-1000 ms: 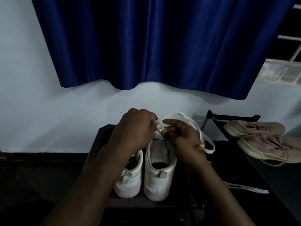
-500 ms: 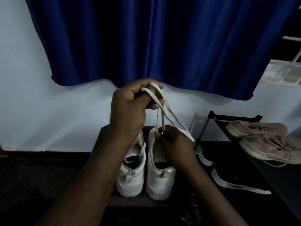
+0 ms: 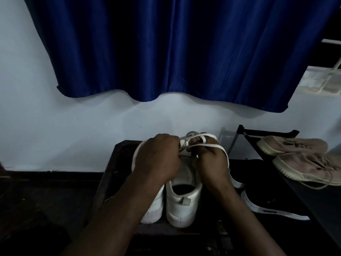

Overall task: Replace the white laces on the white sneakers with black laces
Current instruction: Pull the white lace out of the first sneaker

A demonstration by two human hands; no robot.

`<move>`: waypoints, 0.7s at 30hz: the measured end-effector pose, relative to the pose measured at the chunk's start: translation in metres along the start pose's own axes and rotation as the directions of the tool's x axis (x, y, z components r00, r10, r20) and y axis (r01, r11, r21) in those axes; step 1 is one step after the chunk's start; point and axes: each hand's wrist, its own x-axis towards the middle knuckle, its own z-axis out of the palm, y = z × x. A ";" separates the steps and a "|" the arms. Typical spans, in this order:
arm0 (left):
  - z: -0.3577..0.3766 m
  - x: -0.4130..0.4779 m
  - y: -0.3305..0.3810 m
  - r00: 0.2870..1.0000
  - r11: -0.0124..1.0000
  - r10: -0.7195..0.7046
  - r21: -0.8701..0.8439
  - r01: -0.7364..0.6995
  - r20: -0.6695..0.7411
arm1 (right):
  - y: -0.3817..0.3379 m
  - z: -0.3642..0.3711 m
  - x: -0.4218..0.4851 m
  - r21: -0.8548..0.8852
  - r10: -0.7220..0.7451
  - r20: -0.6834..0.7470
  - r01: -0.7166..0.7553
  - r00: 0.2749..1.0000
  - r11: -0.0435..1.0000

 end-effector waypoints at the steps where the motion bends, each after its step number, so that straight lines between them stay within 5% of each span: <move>1: 0.002 -0.001 0.002 1.000 1.000 0.009 0.007 -0.009 -0.013 | -0.002 -0.001 0.001 0.059 -0.015 -0.017 0.016 1.000 0.998; 10: 0.011 -0.007 0.008 0.990 0.997 -0.019 -0.071 0.009 -0.143 | -0.028 -0.017 0.004 0.520 -0.126 0.088 0.062 0.988 0.852; 13: 0.013 -0.007 0.008 0.984 0.992 0.047 -0.109 -0.067 -0.171 | -0.032 -0.017 0.004 0.690 -0.090 0.159 -0.046 0.983 0.722; 17: 0.011 -0.003 0.008 0.973 0.971 0.162 -0.150 -0.187 -0.162 | -0.037 -0.016 0.003 0.581 -0.086 0.218 -0.059 0.972 0.812; 21: 0.003 0.004 0.011 0.993 0.899 0.080 -0.425 -0.109 -0.085 | -0.037 -0.019 0.003 0.470 -0.069 0.194 -0.031 0.979 0.882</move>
